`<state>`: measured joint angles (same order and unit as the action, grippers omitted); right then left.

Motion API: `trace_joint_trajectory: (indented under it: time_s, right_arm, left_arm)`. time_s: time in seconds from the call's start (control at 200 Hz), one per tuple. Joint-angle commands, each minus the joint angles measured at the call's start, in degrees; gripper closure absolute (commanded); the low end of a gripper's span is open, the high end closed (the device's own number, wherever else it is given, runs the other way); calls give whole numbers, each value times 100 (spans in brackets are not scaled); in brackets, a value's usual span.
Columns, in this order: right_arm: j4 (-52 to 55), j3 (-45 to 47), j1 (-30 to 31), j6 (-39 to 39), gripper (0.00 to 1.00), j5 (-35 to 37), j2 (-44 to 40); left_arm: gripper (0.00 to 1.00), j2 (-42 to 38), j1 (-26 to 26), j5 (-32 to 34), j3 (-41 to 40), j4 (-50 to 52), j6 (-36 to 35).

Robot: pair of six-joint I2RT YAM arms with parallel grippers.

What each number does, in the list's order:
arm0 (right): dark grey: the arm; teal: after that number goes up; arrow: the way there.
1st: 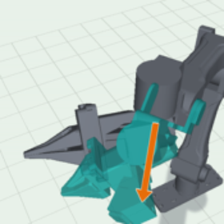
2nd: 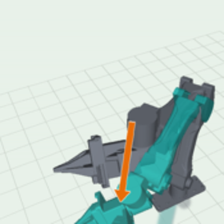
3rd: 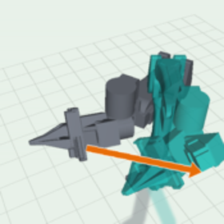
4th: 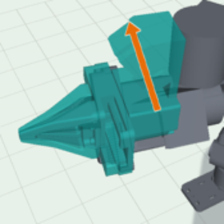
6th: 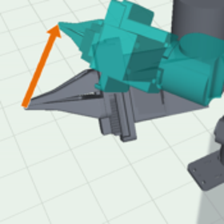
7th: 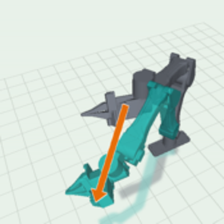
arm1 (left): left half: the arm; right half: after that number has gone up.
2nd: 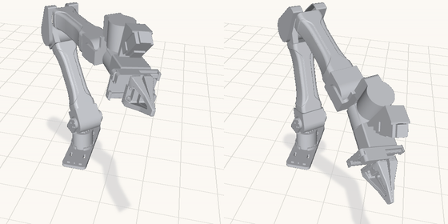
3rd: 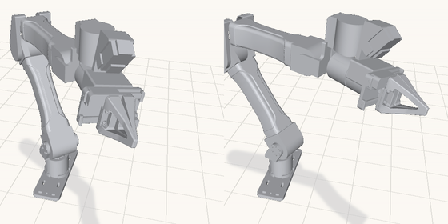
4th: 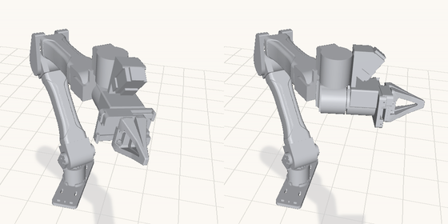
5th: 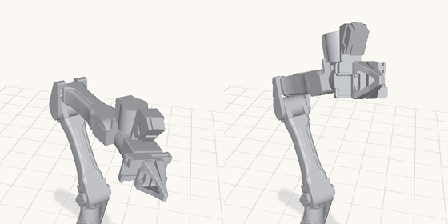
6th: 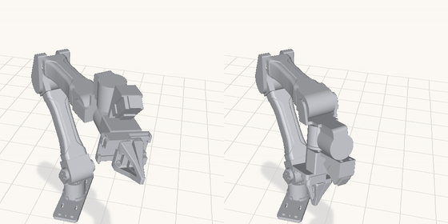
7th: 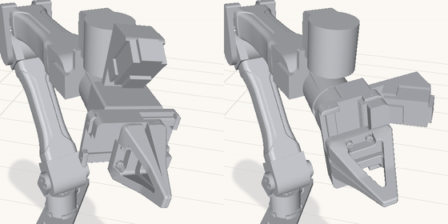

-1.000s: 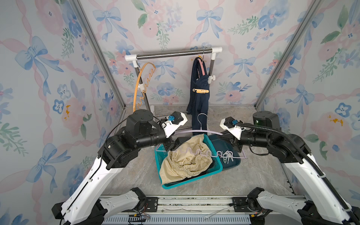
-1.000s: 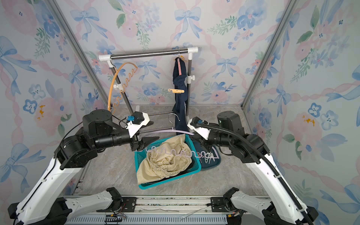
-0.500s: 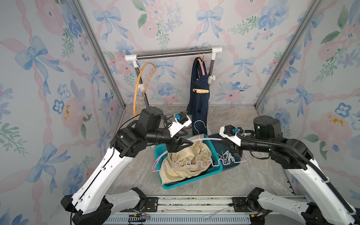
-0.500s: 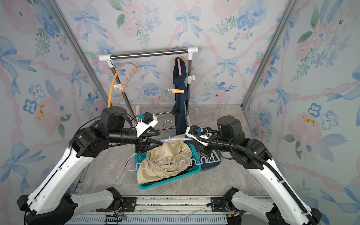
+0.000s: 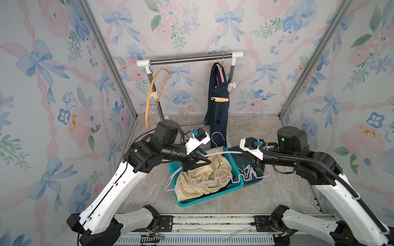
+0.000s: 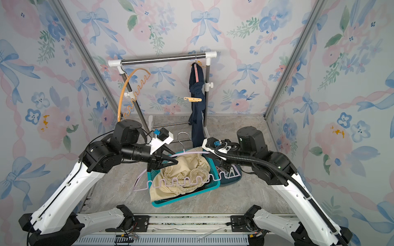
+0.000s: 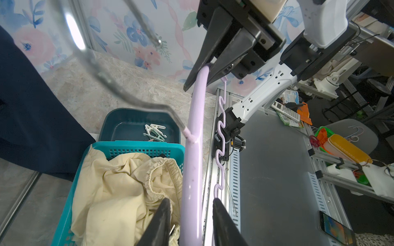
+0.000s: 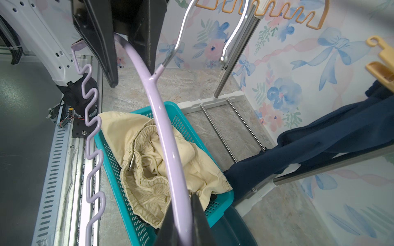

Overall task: Remove the clothespins securing shorts to the hanger
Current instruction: Place the hanger on the clothesline.

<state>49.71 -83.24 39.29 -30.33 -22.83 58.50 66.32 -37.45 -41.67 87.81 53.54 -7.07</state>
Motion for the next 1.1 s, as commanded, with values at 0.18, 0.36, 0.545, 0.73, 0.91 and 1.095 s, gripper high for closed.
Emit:
trace_joint_trajectory:
  time_s: [0.18,0.36,0.545,0.73,0.91,1.095]
  right_arm:
    - [-464,80,123,154,91,37,-49]
    - [-720,80,116,516,45,173,-85]
    - [-1366,248,123,1257,3,441,-300]
    - [-1819,256,122,2245,4,1049,-473]
    - [-1882,348,121,3006,3,2045,-756]
    - [-1992,876,122,3595,3,3237,-1208]
  left_arm:
    - [100,-33,36,486,103,25,-207]
    - [100,-326,36,1506,329,3,-463]
    - [100,-756,26,2793,575,-10,-805]
    - [100,-1188,27,3852,758,23,-1140]
    - [100,-1350,26,4678,989,170,-1262]
    - [100,-1355,23,5312,1417,148,-1135]
